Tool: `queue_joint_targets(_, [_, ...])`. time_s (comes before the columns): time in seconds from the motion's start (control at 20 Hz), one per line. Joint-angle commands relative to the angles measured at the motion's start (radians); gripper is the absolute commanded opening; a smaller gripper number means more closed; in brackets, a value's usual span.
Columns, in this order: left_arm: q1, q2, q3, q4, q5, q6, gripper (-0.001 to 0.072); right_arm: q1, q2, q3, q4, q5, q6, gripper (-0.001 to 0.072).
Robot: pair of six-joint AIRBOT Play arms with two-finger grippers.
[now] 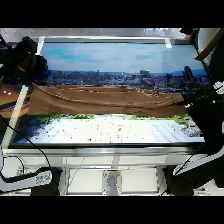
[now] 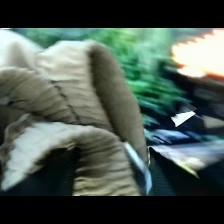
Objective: Fold the clothes and pants, and hang the long-sleeved shirts on hangers.
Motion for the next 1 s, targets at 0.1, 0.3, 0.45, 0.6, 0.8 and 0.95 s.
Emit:
queue_joint_targets(0.1, [-0.004,0.001,0.001,-0.026,-0.014,0.0,0.0575,0.0,-0.014,0.014,0.175,0.073,-0.147,0.0021])
queue_joint_targets(0.3, [-0.034,0.001,0.001,-0.032,-0.047,0.004,0.0012,0.0,0.043,0.02,0.174,0.183,-0.148,0.002])
queue_joint_targets(0.45, [-0.095,0.001,0.0,-0.032,-0.108,0.051,0.0011,-0.009,0.162,0.019,0.162,0.263,-0.148,0.002])
queue_joint_targets(0.6, [-0.217,0.0,-0.001,-0.032,-0.181,0.121,0.0011,-0.029,0.338,0.019,0.149,0.343,-0.146,0.002])
queue_joint_targets(0.8, [-0.481,-0.053,-0.002,-0.032,-0.183,0.121,0.0011,0.015,0.525,0.019,0.15,0.319,-0.088,0.0019])
queue_joint_targets(0.95, [-0.689,-0.19,-0.001,-0.033,-0.156,0.12,0.0011,0.128,0.571,0.02,0.151,0.315,-0.054,0.002])
